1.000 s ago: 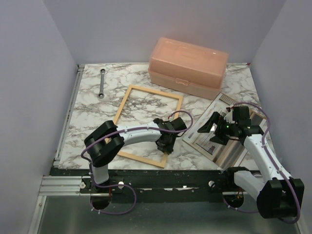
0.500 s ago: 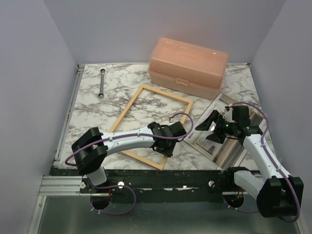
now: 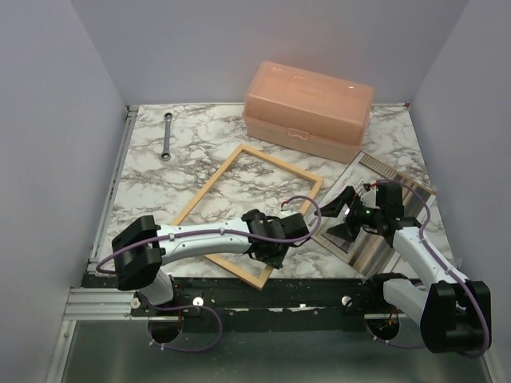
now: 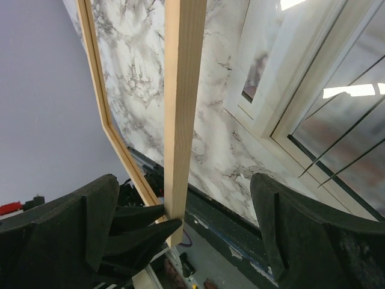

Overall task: Put the photo into the frame
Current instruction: Turn over the photo frame at the center of the board.

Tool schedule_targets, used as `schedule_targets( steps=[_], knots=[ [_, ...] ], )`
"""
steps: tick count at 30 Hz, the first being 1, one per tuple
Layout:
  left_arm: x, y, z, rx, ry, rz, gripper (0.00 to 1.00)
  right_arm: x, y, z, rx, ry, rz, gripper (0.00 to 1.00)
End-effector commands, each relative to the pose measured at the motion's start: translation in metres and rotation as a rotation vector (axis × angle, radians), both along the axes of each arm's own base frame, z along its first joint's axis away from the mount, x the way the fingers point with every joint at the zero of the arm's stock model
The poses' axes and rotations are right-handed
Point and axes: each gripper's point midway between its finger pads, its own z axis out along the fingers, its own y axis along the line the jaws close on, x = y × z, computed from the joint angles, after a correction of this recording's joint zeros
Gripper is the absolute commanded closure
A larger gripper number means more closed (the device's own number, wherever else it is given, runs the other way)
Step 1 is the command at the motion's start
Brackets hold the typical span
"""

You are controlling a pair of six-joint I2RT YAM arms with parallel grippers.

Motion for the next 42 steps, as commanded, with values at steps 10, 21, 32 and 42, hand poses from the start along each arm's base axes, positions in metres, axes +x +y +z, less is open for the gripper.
schedule_targets(
  steps=[10,21,32,42],
  knots=[
    [-0.012,-0.013,0.058,-0.178,-0.067,-0.029,0.98,0.013,0.016,0.01,0.163,-0.072,0.013,0.02],
    [-0.031,-0.021,0.078,-0.29,-0.074,-0.07,0.98,0.026,0.019,0.007,0.208,-0.059,0.012,0.18],
    [-0.032,-0.019,0.081,-0.3,-0.074,-0.063,0.81,0.036,0.02,0.037,0.213,-0.114,0.01,0.86],
    [-0.023,-0.019,0.13,-0.35,-0.149,-0.086,0.25,0.048,0.008,0.087,0.045,-0.129,0.04,0.97]
  ],
)
